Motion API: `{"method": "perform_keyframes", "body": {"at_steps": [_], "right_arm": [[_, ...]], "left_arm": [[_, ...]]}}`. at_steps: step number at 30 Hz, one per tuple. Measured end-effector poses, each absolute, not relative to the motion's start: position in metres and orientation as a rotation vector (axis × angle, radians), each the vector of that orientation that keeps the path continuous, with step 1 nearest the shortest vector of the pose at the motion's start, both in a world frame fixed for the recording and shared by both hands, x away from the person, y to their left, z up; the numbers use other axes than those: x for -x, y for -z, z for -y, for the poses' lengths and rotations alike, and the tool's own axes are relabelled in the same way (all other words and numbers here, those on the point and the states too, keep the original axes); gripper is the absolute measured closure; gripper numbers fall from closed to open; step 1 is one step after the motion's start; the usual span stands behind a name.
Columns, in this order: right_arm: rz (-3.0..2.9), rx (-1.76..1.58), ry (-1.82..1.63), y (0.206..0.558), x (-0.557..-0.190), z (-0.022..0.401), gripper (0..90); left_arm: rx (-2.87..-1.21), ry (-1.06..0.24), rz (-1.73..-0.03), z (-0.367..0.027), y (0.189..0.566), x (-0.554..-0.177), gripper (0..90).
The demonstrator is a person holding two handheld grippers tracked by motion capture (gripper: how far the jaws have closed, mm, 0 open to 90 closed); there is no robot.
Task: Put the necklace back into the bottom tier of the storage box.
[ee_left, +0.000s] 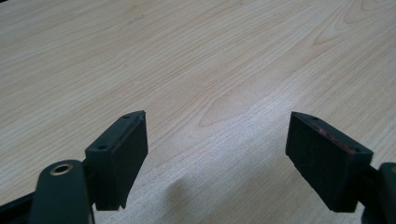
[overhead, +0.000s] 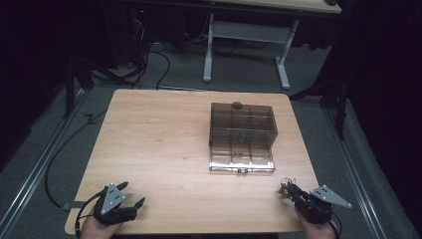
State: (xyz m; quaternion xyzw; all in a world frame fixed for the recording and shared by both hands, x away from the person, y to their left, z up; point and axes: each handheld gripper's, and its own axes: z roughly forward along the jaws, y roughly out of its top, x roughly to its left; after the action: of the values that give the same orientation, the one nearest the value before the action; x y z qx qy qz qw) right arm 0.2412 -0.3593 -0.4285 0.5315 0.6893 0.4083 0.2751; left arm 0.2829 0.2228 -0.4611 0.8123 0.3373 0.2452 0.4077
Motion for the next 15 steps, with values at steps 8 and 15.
{"method": "perform_keyframes", "body": {"at_steps": [8, 15], "right_arm": [[-1.907, -1.375, -1.145, 0.427, -0.245, 0.339, 80.7], [-1.977, -1.313, -1.186, 0.428, -0.249, 0.315, 80.7]], "left_arm": [[-2.046, -0.62, -0.848, -0.223, 0.461, -0.283, 21.3], [-2.05, -0.617, -0.848, -0.223, 0.461, -0.283, 21.3]]}}
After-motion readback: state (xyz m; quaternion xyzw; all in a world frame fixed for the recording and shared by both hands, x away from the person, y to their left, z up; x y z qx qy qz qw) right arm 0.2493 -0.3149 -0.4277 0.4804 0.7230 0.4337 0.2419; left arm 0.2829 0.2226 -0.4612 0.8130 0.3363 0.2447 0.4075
